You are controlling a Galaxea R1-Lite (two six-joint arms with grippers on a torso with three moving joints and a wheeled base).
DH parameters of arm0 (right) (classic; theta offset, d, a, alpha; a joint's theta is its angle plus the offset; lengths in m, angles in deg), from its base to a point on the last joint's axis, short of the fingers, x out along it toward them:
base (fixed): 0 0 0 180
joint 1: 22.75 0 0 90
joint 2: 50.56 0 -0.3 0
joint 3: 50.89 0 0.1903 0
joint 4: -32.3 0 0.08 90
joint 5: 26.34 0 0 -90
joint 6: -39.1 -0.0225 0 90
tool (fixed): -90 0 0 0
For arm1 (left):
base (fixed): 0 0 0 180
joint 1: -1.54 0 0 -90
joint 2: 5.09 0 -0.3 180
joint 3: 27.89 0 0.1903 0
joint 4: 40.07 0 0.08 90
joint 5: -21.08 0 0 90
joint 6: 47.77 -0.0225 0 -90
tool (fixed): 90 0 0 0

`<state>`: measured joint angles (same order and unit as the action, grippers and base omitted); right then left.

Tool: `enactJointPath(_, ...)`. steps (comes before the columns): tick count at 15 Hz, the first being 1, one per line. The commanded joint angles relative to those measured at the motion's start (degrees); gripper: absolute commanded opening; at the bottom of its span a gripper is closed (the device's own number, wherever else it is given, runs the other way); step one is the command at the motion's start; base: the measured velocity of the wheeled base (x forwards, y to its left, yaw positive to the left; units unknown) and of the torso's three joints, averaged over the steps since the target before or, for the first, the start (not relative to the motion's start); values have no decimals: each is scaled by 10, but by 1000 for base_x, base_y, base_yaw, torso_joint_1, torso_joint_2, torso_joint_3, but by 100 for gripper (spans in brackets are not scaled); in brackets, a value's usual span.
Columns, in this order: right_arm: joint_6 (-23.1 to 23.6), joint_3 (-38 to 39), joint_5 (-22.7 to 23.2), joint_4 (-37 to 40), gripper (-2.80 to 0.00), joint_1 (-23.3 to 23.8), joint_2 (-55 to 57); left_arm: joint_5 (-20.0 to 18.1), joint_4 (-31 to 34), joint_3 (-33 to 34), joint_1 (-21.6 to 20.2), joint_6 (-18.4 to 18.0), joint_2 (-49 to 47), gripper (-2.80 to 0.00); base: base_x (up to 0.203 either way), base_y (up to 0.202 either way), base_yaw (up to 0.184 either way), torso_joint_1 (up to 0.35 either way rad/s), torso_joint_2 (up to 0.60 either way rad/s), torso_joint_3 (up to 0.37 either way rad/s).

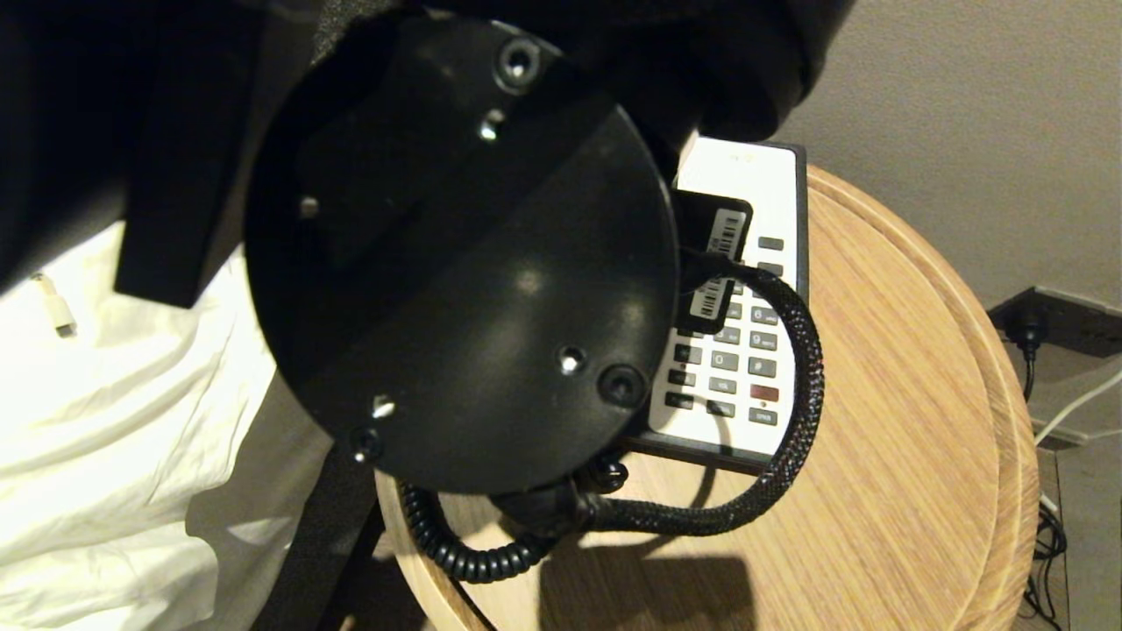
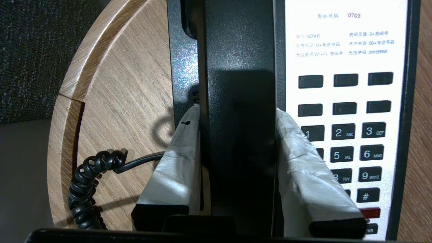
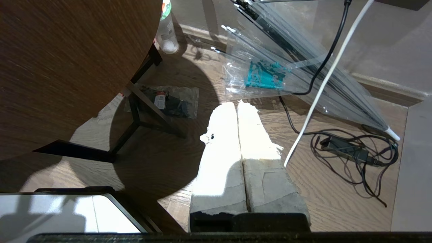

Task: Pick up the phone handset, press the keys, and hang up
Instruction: Pick up the desk phone handset

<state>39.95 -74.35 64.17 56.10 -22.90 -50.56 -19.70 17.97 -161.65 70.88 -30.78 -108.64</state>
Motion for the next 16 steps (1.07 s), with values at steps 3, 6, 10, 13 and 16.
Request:
enactJointPath(3,0,0,0,0,-280,0,-1,4,2,0,1,1,1,-280,0,0,0,0,0,0)
enactJointPath(6,0,0,0,0,-280,0,-1,11,4,0,3,-1,6,-280,0,0,0,0,0,0)
enactJointPath(10,0,0,0,0,-280,0,0,16,7,0,4,-3,9,-280,0,0,0,0,0,0)
enactJointPath(13,0,0,0,0,-280,0,0,17,6,0,6,-2,14,-280,0,0,0,0,0,0)
enactJointPath(16,0,0,0,0,-280,0,-1,31,8,1,7,-5,20,-280,0,0,0,0,0,0)
